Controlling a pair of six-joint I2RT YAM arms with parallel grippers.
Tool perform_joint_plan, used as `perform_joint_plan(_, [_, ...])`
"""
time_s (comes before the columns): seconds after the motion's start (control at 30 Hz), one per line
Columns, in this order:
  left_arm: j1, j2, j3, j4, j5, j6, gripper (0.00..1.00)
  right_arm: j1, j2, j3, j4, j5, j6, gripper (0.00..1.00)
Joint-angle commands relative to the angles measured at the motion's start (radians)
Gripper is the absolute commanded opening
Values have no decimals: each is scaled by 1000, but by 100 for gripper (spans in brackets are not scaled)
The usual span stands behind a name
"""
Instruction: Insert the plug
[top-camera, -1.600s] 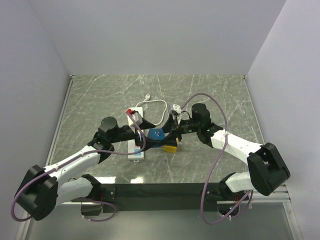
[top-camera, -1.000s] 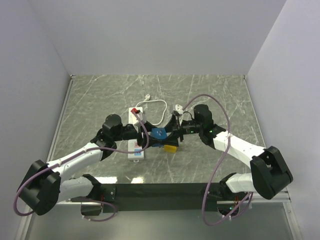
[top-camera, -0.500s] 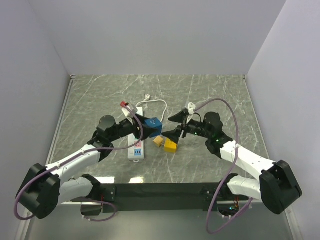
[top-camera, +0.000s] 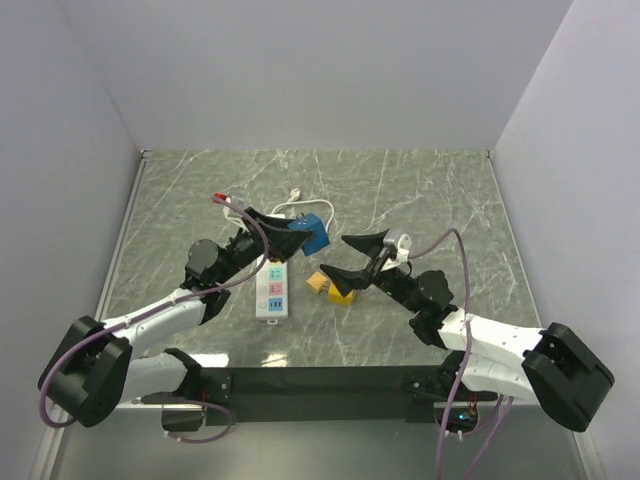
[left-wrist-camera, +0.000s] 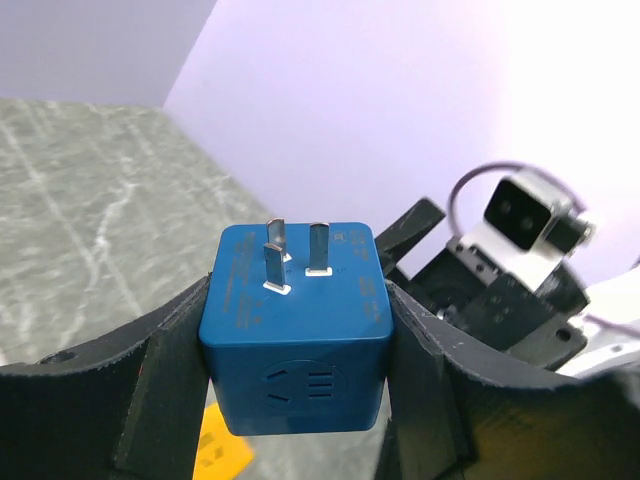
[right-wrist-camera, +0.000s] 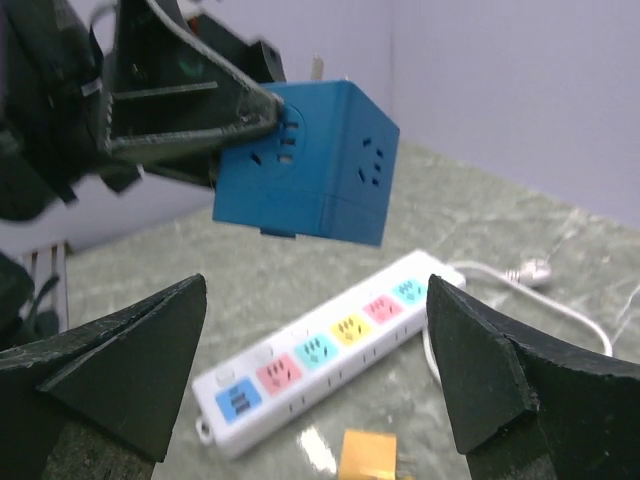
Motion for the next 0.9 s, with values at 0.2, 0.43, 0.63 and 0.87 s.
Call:
perform_joint_plan(0.2, [-76,43,-22,286,-125,-216,0,133,107,19,326,232,-58,96])
perform_joint_plan(0.43, [-105,75,-28,350,-146,-264,0,176,160,44,384,293,-117,95])
perform_joint_plan(0.63, [-128,104,-35,393,-168,-304,0,213,210,58,468,354,-175,94])
perform_joint_plan(0.87, [-150,134,-40,428,-180,-329,0,248,270,65,585,404,-220,93])
